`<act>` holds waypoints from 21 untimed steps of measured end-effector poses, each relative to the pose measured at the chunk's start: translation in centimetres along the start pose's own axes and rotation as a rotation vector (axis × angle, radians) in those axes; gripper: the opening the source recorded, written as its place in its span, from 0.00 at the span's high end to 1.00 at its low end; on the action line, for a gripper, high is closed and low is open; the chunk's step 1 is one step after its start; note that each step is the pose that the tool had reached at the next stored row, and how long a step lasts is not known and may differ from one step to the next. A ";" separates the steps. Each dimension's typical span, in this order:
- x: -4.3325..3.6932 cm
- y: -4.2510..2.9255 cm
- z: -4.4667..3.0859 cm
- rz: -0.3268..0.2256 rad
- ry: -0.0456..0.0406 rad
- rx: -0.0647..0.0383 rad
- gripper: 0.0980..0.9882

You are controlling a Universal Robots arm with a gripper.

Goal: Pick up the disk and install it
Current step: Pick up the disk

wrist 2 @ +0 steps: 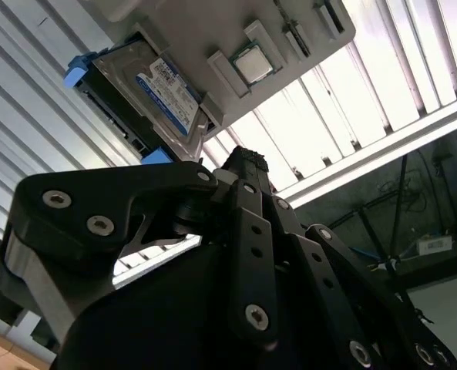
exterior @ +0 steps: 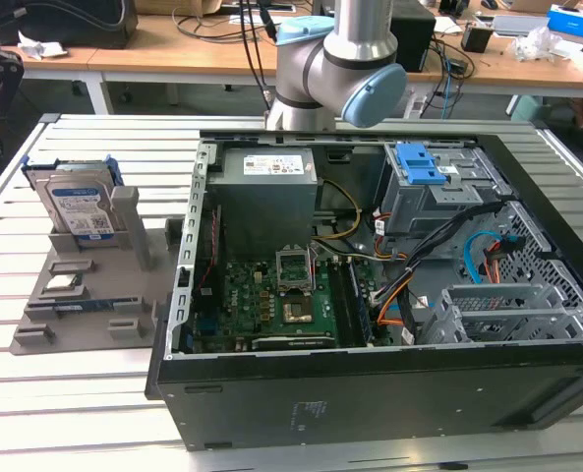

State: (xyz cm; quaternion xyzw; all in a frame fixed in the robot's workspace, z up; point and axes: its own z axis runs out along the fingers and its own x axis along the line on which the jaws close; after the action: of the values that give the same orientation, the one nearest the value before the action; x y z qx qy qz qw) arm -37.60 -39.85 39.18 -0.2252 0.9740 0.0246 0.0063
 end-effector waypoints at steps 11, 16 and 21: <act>0.00 0.00 0.00 -0.088 0.0040 -0.002 0.99; 0.00 0.00 0.00 -0.118 0.0053 -0.003 0.99; 0.00 0.00 0.00 -0.174 0.0079 -0.004 0.99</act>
State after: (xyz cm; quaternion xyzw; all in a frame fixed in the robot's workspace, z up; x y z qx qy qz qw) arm -37.60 -39.85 39.18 -0.3091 0.9507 0.0249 0.0041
